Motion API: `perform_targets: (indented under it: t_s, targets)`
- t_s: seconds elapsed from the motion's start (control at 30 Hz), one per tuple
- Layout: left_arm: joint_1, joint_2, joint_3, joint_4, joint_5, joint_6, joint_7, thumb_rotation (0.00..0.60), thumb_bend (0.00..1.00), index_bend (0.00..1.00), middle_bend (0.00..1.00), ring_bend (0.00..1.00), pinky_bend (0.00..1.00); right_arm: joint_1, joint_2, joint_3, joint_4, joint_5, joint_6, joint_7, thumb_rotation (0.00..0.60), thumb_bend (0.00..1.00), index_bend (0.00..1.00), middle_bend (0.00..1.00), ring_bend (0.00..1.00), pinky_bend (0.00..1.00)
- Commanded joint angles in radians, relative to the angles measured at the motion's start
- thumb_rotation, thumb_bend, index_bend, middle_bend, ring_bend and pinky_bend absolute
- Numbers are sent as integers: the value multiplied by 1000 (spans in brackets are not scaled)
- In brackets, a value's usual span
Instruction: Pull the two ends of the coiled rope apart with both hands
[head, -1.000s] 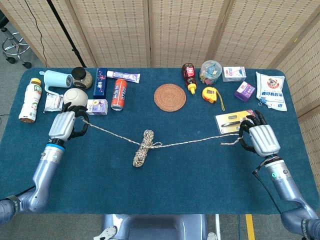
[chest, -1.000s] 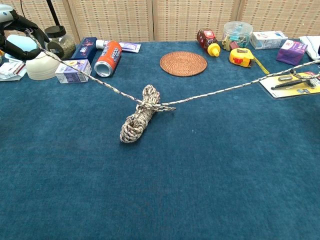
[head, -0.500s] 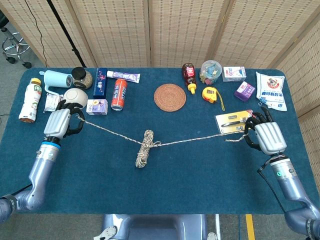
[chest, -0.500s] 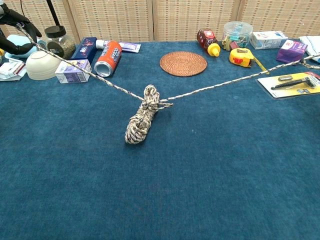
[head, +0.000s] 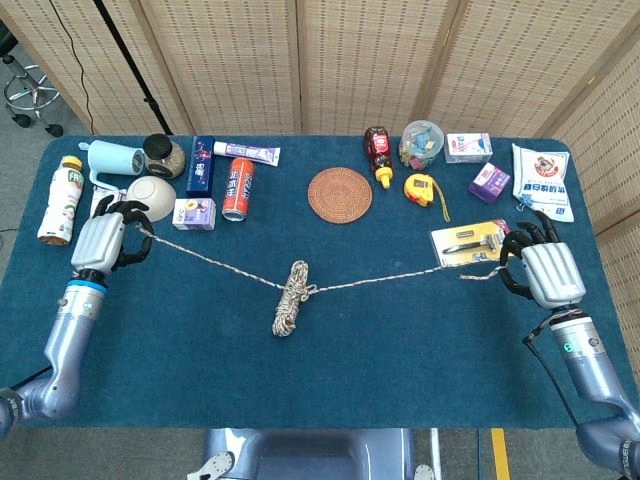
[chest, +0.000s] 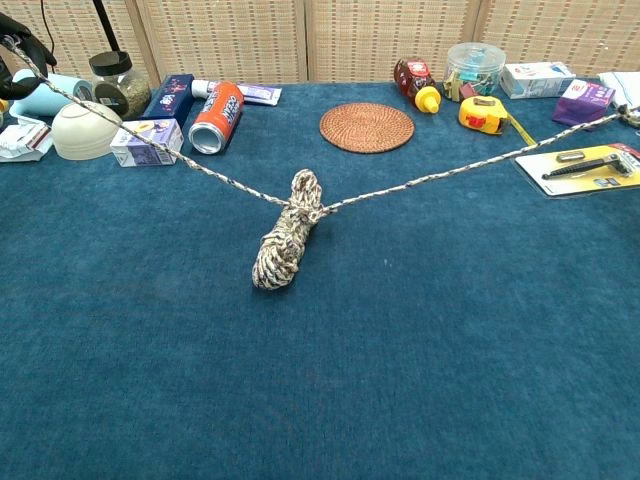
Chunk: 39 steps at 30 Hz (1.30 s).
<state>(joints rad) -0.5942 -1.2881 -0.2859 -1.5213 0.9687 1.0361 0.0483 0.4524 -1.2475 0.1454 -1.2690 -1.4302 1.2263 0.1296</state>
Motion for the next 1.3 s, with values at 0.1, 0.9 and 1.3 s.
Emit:
perform_targets:
  t_s: [0.1, 0.9, 1.3]
  targets:
    - [5, 8, -1, 8, -2, -1, -7, 600, 497, 688, 287, 188, 0, -1, 1, 0, 1, 0, -1, -3, 600, 487, 687, 381, 200, 0]
    - [48, 71, -26, 97, -49, -16, -78, 600, 497, 688, 287, 188, 0, -7, -5, 4, 27, 13, -14, 5, 600, 489, 689, 384, 206, 0]
    - [56, 86, -32, 104, -44, -19, -93, 600, 497, 688, 287, 188, 0, -9, 0, 5, 19, 8, -9, 0, 600, 490, 690, 384, 206, 0]
